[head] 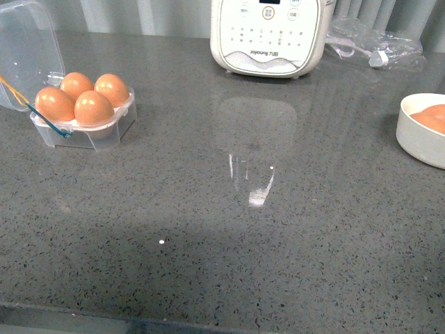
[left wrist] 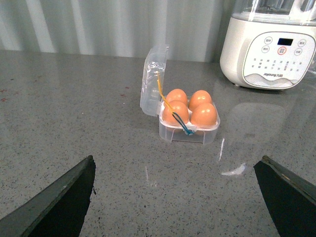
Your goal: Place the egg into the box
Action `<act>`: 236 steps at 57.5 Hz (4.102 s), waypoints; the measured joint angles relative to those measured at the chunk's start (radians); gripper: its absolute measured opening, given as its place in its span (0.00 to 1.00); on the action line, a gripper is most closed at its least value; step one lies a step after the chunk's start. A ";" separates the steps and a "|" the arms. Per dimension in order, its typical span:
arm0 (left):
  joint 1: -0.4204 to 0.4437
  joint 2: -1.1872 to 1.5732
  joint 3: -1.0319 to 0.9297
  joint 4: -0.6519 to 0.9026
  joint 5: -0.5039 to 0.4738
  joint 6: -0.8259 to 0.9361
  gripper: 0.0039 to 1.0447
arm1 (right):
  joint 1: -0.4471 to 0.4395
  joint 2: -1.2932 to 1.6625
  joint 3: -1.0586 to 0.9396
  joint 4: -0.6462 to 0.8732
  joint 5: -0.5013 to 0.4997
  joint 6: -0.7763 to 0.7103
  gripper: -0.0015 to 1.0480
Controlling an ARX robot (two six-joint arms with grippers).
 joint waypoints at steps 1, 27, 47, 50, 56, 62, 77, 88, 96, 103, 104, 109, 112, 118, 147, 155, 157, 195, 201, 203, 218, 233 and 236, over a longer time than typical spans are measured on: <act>0.000 0.000 0.000 0.000 0.000 0.000 0.94 | 0.000 0.000 0.000 0.000 0.000 0.000 0.94; 0.000 0.000 0.000 0.000 0.000 0.000 0.94 | 0.000 0.000 0.000 0.000 0.000 0.001 0.93; 0.000 0.000 0.000 0.000 0.000 0.000 0.94 | 0.000 0.000 0.000 0.000 0.000 0.001 0.93; 0.002 0.006 0.002 -0.007 0.009 0.002 0.94 | 0.000 0.000 0.000 0.000 0.000 0.001 0.93; 0.037 0.201 0.133 -0.345 0.164 0.019 0.94 | 0.000 0.000 0.000 0.000 -0.001 0.001 0.93; 0.053 0.307 0.180 -0.492 0.214 0.011 0.94 | 0.000 0.000 0.000 0.000 0.000 0.001 0.93; 0.096 0.430 0.270 -0.349 0.288 -0.034 0.94 | 0.000 0.000 0.000 0.000 0.000 0.001 0.93; 0.140 0.639 0.342 -0.121 0.304 -0.032 0.94 | 0.000 0.000 0.000 0.000 0.000 0.001 0.93; 0.201 0.831 0.446 0.044 0.341 -0.031 0.94 | 0.000 0.000 0.000 0.000 0.000 0.001 0.93; 0.259 0.993 0.555 0.123 0.357 -0.027 0.94 | 0.000 0.000 0.000 0.000 0.000 0.001 0.93; 0.269 1.016 0.573 0.127 0.364 -0.027 0.94 | 0.000 0.000 0.000 0.000 0.000 0.001 0.93; 0.298 1.106 0.640 0.154 0.365 -0.027 0.94 | 0.000 0.000 0.000 0.000 0.000 0.001 0.93; 0.309 1.155 0.685 0.165 0.373 -0.028 0.94 | 0.000 0.000 0.000 0.000 0.000 0.001 0.93; 0.314 1.232 0.759 0.186 0.371 -0.023 0.94 | 0.000 0.000 0.000 0.000 0.000 0.001 0.93; 0.283 1.534 0.927 0.197 0.389 0.021 0.94 | 0.000 0.000 0.000 0.000 0.000 0.001 0.93; 0.259 1.564 0.927 0.216 0.360 0.032 0.94 | 0.000 0.000 0.000 0.000 0.000 0.001 0.93; 0.251 1.571 0.929 0.219 0.357 0.035 0.94 | 0.000 0.000 0.000 0.000 0.000 0.001 0.93; 0.071 1.480 0.822 0.226 0.334 0.085 0.94 | 0.000 0.000 0.000 0.000 0.000 0.001 0.93; 0.035 1.444 0.790 0.214 0.334 0.098 0.94 | 0.000 0.000 0.000 0.000 0.000 0.001 0.93; 0.026 1.434 0.785 0.211 0.334 0.103 0.94 | 0.000 0.000 0.000 0.000 0.000 0.001 0.93; 0.013 1.385 0.782 0.179 0.296 0.111 0.94 | 0.000 0.000 0.000 0.000 0.000 0.001 0.93; 0.054 1.279 0.784 0.163 0.281 0.111 0.94 | 0.000 0.000 0.000 0.000 0.000 0.001 0.93; 0.069 1.256 0.784 0.162 0.282 0.112 0.94 | 0.000 0.000 0.000 0.000 0.000 0.001 0.93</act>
